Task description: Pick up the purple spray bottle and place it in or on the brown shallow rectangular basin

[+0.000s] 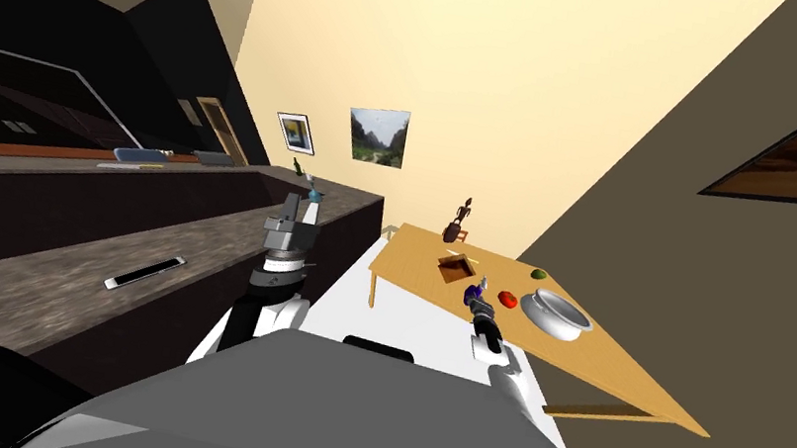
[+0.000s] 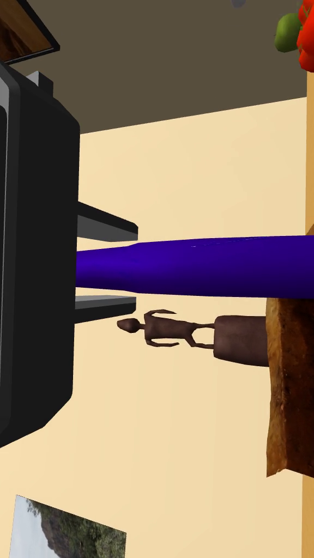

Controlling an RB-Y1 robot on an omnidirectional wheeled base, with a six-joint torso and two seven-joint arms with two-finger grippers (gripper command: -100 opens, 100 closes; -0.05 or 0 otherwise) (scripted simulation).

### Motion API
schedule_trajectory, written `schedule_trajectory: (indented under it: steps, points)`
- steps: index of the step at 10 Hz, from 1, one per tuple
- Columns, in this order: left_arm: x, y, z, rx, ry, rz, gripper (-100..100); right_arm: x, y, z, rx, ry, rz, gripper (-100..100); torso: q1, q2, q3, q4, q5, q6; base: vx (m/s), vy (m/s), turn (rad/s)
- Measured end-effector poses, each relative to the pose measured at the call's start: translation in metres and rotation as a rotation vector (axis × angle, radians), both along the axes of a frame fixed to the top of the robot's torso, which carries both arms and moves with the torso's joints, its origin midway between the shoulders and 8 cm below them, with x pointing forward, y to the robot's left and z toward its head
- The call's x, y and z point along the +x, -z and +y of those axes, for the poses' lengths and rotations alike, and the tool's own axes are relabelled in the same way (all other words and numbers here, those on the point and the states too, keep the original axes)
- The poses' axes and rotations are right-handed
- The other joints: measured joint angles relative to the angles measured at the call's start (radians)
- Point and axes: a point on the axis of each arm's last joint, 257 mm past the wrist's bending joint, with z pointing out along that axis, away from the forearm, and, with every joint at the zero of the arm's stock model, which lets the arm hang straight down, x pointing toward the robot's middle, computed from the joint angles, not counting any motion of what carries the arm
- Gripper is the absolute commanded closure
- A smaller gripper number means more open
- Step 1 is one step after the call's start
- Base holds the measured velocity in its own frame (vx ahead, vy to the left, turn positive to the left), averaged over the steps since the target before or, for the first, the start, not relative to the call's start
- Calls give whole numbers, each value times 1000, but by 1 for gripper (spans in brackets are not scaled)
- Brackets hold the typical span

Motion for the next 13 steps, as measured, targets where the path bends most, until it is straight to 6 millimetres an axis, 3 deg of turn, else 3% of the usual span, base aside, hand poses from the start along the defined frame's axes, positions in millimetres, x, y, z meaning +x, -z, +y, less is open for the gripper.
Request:
schedule_trajectory:
  steps: [5,13]
  points:
    - [0,0,0,0,0,0,0,27,-22,-11,-7,10,7,100,-1,2,1,1,0,-1,64,-30,100]
    - [0,0,0,0,0,0,0,84,-82,-38,-25,44,-1,100,-3,1,1,1,0,-2,94,-68,118]
